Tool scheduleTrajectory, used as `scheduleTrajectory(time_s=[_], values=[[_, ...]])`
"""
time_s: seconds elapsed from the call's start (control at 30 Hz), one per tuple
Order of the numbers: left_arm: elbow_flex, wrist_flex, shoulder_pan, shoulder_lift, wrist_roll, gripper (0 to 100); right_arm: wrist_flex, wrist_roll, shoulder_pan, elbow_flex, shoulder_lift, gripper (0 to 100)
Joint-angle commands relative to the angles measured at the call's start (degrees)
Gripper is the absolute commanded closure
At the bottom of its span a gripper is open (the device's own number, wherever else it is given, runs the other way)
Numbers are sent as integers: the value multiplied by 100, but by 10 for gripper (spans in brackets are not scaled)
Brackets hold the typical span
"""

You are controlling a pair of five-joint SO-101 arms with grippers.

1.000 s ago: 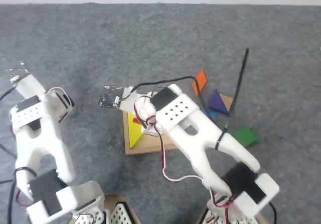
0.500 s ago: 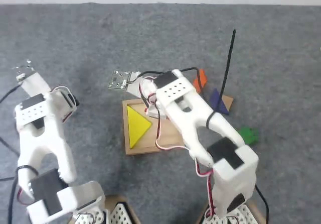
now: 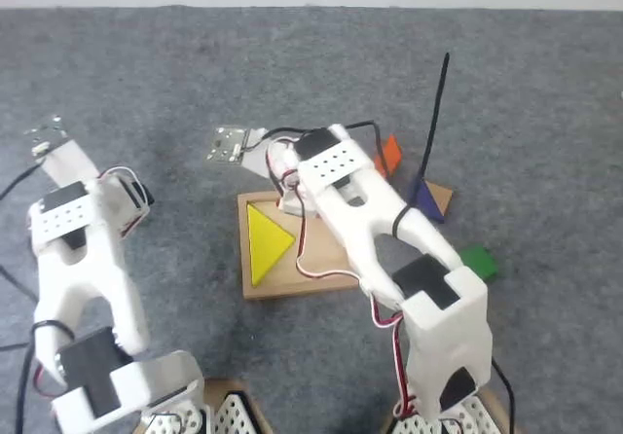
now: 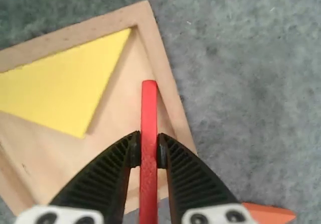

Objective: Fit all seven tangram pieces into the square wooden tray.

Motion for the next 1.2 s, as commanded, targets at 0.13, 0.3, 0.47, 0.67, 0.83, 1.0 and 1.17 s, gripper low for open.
scheduleTrajectory(time_s=[0.13,0.3,0.47,0.67,0.83,1.0,1.17], values=[[-101,18,149,-264,9,779,-127,53,444,-273,-22,872],[-101,18,167,-264,0,779,-110,53,541,-264,-22,867],[-101,18,167,-264,0,779,-101,9,567,-167,127,868],[-101,18,167,-264,0,779,-119,-53,963,-211,426,868],[-101,18,176,-264,0,779,84,-255,1288,-176,488,868],[-101,18,176,-264,0,779,585,-554,1042,-176,453,869],[-101,18,176,-264,0,779,602,-1055,541,-176,497,869]])
